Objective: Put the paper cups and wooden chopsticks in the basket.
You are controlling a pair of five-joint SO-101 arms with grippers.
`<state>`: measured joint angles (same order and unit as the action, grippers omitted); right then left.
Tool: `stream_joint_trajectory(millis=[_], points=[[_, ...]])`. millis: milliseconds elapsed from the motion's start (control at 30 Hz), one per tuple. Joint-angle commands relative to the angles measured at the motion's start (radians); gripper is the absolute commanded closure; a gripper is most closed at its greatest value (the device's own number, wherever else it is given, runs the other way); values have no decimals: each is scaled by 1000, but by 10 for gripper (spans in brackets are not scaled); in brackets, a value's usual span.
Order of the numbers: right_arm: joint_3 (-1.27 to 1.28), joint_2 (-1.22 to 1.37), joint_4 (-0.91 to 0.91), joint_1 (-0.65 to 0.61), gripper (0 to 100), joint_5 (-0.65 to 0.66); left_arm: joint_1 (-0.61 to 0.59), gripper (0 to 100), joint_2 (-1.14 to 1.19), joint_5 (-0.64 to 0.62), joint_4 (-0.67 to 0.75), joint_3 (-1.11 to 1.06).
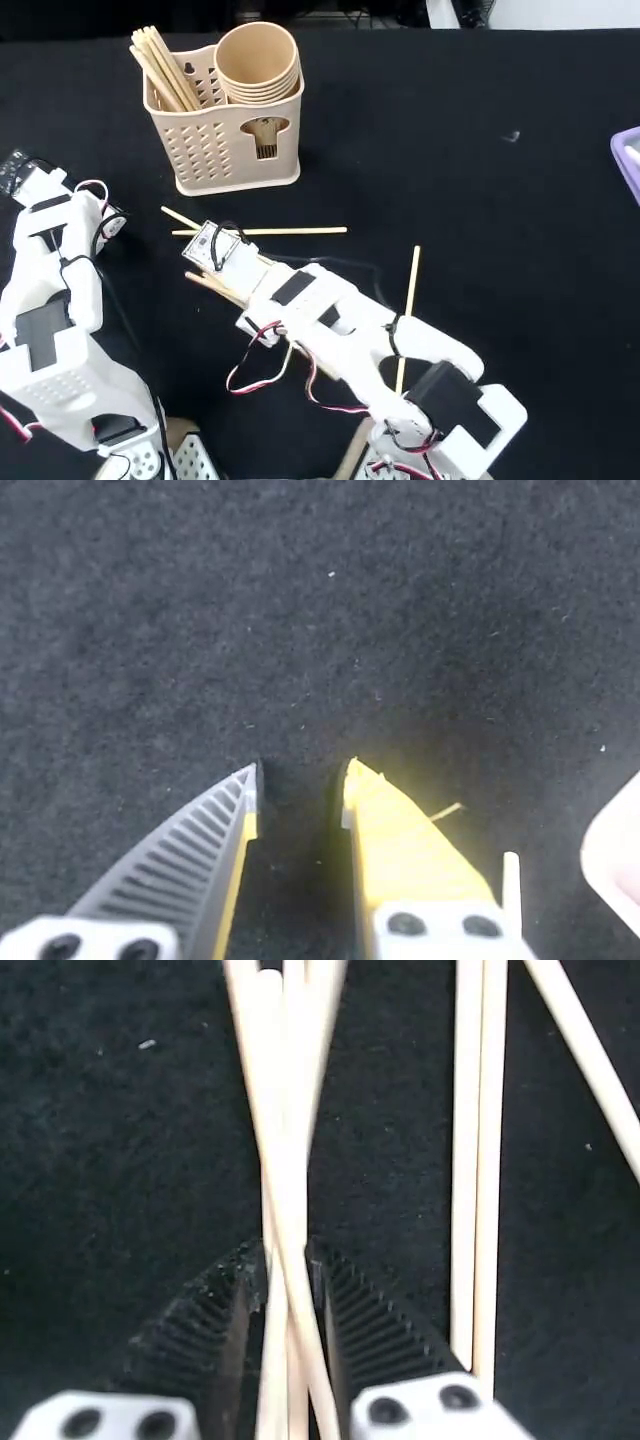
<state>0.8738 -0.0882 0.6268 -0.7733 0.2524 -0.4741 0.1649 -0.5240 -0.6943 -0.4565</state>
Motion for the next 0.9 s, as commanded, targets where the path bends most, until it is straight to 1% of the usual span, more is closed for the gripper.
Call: stream_joint_trajectory(millis=[0,200,500,700,800,867], points=[[-47,-8,8,12,988,-8,16,848,-3,-14,15,10],[-16,-147,69,12,988,-6,16,848,-3,-14,15,10],[114,-395,58,28,988,-6,16,848,-3,-14,15,10],[117,-550,63,100,988,-6,18,848,-3,-11,17,10],[90,-601,54,110,988,-5,18,848,-3,-11,17,10],[39,-608,54,110,988,21,18,848,-3,-11,17,10]])
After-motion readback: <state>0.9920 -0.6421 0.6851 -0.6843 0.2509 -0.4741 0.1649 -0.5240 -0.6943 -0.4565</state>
